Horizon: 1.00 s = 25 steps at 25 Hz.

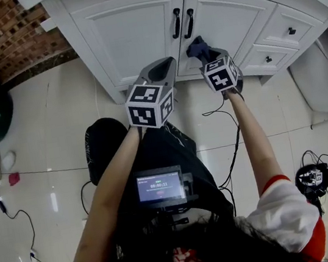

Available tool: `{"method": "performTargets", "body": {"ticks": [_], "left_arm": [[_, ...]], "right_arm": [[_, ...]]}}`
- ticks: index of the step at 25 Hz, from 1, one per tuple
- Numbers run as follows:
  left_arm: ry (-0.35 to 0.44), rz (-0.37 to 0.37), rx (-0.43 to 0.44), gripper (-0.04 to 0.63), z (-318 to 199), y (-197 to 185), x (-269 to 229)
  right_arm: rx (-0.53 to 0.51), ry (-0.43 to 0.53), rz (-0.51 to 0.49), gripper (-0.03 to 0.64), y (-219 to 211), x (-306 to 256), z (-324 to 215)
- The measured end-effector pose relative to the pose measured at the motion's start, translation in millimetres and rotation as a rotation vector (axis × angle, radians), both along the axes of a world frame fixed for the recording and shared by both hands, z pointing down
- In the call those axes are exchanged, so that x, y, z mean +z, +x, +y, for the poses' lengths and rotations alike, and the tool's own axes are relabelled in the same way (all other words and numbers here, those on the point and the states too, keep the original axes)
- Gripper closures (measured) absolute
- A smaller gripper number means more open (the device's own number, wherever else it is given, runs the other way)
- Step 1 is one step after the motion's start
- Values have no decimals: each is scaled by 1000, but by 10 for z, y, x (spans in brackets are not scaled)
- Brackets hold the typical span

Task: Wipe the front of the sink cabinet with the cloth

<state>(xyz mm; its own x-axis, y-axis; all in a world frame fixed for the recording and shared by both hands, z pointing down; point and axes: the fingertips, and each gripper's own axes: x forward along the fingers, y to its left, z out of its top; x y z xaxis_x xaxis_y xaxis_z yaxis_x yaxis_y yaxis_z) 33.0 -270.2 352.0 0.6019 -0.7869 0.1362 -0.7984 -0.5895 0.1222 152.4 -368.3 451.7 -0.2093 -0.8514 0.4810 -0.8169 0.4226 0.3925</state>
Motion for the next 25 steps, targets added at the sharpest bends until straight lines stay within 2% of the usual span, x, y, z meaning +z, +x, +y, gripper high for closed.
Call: {"method": "performTargets", "body": {"ticks": [7,13,17,21,25], "left_arm": [[-22,-43,2,560,14,-9,197],[-50,-9,-5,560,2,-19,247],[-63,-22,16,560,17,108,320],[-48,-54,52,560,45,209,297],[-12,-43,55,560,6,254,128]], "right_arm": [[23,-127,28,532,28,805,28],[50,-214,32,532,42,1300,27],[70,-265,47,532,131,1512,49],[57,-221,8,532,166,1264,38],[41,-101,-37,532,291,557,19]]}}
